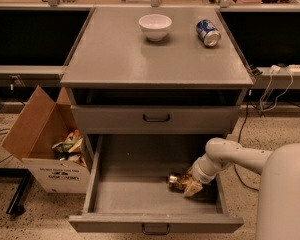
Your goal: Pick orange can from middle drawer and place on counter
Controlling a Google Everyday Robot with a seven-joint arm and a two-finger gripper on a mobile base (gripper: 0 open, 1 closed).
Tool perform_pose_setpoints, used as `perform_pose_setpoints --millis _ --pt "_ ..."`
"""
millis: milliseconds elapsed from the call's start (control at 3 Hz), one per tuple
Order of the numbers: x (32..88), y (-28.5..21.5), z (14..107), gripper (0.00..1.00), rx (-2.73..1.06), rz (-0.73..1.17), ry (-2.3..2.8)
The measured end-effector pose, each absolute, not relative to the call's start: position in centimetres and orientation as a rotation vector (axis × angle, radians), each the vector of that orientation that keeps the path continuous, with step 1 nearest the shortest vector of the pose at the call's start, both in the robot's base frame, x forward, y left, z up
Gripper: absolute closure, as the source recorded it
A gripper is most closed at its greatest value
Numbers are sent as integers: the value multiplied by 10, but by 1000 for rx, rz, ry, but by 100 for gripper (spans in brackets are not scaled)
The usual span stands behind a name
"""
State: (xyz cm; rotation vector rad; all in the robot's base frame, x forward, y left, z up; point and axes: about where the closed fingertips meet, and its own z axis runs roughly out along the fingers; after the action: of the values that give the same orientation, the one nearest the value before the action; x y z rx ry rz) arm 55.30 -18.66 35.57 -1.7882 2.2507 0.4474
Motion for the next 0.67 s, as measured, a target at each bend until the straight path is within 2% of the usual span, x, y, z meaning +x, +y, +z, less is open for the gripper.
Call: perform_pose_setpoints --millis 667 --pt "546 -188 412 89 -1768 329 2121"
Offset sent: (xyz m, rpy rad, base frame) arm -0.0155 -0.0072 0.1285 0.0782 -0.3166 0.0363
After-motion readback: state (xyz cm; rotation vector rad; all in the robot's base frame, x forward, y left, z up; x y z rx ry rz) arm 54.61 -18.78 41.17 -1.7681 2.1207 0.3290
